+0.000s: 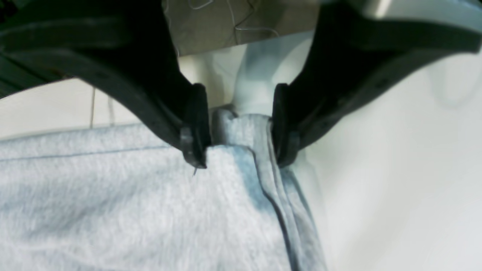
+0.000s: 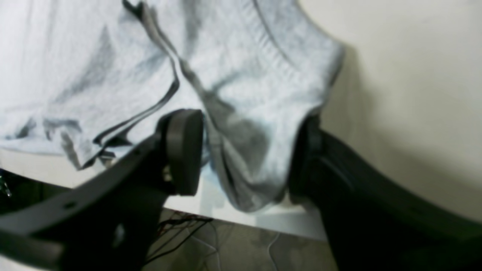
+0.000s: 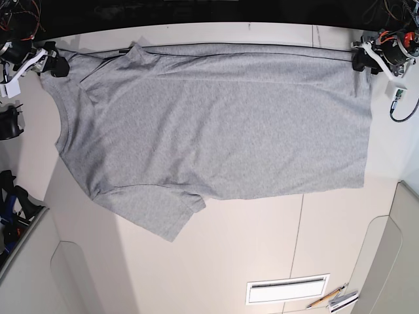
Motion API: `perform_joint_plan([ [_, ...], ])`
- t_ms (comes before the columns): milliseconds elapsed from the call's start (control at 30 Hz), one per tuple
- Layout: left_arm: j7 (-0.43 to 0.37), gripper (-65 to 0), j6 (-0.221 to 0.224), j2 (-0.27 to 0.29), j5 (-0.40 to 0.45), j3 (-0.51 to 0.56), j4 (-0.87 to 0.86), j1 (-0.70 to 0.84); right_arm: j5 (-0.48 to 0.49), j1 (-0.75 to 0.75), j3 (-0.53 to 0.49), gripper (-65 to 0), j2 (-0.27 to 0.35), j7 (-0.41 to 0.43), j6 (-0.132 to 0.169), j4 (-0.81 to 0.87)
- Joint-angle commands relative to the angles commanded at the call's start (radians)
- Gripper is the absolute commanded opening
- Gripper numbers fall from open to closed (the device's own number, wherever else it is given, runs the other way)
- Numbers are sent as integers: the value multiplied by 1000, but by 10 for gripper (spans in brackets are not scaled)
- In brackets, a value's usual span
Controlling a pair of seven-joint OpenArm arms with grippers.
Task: Fold the T-shirt properly
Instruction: 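Regrasp the folded edge with both grippers and drag it to straighten, then grasp the opposite side edge of the shirt with both grippers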
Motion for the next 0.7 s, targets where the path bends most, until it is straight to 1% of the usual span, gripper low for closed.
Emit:
perform_joint_plan([
  [33,2,-358,14,0,0,-6,0,0,0,0,16,-307,0,2,0,0],
  [100,2,-357,14,0,0,-30,0,0,13,0,55,-307,0,2,0,0],
  [200,2,-357,14,0,-1,-110,0,0,26,1,113,-307,1,3,0,0],
  [267,2,-357,13,0,-36,-180,0,-4,34,6,131,-307,6,11,0,0],
  [333,2,-357,13,0,-89,-242,0,-6,33,6,131,-307,9,52,0,0],
  [400,2,-356,9,-2,-106,-282,0,-9,30,28,131,-307,8,69,0,0],
  [500,-15,-275,9,-18,-109,-288,0,-8,28,98,131,-307,8,69,0,0],
  [533,-35,-263,9,-19,-110,-288,0,-8,21,125,131,-307,8,69,0,0],
  [633,-111,-259,4,-19,-109,-288,0,-13,12,211,129,-307,8,71,0,0],
  [667,-122,-259,0,-19,-109,-288,0,-27,-4,241,126,-307,8,77,-2,0],
  [700,-122,-259,-11,-19,-108,-288,0,-47,-32,270,119,-307,8,92,-17,0],
])
